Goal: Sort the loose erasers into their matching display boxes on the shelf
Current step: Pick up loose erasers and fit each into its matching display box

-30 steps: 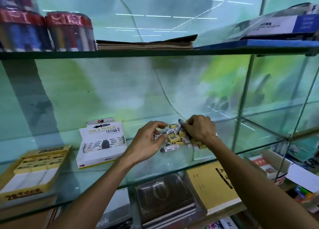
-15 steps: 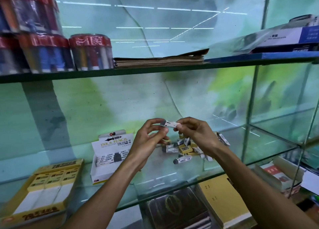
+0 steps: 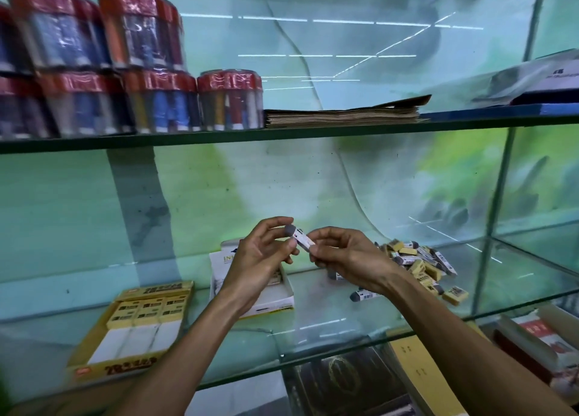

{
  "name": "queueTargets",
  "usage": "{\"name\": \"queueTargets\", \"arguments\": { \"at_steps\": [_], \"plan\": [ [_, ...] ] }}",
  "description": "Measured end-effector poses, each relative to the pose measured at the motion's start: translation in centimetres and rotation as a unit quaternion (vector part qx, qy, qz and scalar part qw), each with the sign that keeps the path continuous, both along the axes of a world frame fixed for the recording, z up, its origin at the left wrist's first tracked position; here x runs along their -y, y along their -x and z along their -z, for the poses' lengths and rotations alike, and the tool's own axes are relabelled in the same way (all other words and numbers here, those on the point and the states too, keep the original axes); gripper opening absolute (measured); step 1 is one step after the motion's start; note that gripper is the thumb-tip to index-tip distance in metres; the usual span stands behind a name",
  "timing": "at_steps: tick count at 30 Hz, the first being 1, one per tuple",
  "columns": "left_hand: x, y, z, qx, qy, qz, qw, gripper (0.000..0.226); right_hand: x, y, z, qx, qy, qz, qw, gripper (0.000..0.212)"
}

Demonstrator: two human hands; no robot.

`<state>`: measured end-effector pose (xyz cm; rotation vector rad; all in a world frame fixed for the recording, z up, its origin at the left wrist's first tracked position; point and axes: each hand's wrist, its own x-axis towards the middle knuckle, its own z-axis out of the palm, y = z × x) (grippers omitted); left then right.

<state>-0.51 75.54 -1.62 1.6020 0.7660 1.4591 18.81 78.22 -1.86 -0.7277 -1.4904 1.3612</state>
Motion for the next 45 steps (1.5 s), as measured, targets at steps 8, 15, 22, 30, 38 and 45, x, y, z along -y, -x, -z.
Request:
{"name": "queueTargets", "arguments": {
  "at_steps": [8,15,22,30,38,45],
  "plan": [
    [1.2,2.7,-0.6,0.032,0.015,-0.069,0.997,0.023,0.4,4.3,-0.4,0.035,-0.063,0.012,0.997,0.016],
    [0.9,8.7,-2.0,-0.201,-0.041,-0.125,0.971,0.02,-1.6,4.8,1.0,0.213,-0.111,0.155,0.958,0.01],
    [-1.1,10.4,0.1,-0.483,-0.096,-0.141,0.859,0.022,-3.1,5.6,1.3,0.32,-0.184,0.243,0.897,0.004],
    [-2.9,10.3,1.6,-0.577,-0.081,-0.143,0.8,0.02,-4.0,5.5,1.5,0.393,-0.199,0.264,0.858,0.005],
    [-3.4,10.0,1.7,-0.596,-0.069,-0.147,0.787,0.018,-4.3,4.6,2.1,0.399,-0.19,0.267,0.856,0.008],
    [-3.7,10.0,2.0,-0.589,-0.057,-0.154,0.791,0.013,-4.0,3.2,1.7,0.405,-0.184,0.268,0.855,0.007]
  ]
}}
